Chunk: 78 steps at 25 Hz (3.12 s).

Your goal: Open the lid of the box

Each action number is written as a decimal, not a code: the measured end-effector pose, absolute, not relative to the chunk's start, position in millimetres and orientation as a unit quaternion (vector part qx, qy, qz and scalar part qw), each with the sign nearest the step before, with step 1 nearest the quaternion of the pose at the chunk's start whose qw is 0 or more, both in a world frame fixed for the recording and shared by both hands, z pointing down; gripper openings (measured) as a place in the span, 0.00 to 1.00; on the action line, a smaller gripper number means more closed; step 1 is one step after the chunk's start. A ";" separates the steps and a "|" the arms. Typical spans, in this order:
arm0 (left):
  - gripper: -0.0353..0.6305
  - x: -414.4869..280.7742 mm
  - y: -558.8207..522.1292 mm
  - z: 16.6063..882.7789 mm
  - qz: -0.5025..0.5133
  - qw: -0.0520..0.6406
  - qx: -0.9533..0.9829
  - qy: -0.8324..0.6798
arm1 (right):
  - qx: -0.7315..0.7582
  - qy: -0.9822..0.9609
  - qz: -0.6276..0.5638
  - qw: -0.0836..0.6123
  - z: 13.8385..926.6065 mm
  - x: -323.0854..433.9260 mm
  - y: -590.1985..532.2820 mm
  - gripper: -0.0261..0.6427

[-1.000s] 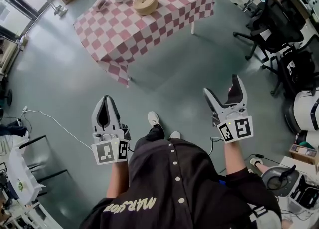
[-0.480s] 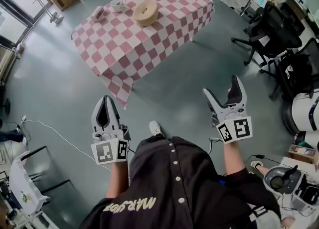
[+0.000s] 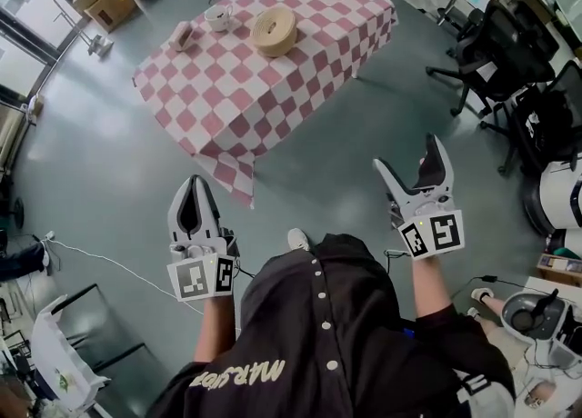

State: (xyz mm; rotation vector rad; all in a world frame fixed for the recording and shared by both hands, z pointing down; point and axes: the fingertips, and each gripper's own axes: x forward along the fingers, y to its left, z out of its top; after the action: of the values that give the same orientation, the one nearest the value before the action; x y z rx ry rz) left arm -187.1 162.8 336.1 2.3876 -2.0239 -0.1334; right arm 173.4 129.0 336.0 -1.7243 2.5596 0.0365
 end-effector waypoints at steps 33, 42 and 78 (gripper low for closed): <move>0.07 -182.7 -7.6 342.8 -0.047 -0.002 0.757 -0.652 | -0.547 0.837 0.028 0.011 337.2 173.3 -51.2 0.75; 0.07 -157.1 -72.6 340.6 -0.057 0.002 0.743 -0.666 | -0.530 0.847 0.032 0.010 326.4 196.0 -130.1 0.75; 0.07 -194.6 -247.3 348.0 -0.056 0.011 0.720 -0.692 | -0.451 0.892 0.035 0.001 337.8 130.7 -325.0 0.75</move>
State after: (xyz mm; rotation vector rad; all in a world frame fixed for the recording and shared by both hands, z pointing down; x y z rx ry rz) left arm -194.6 -247.3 348.0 2.2446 -2.1584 -0.1755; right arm 130.7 -325.0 337.8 -1.4152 2.7998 0.1106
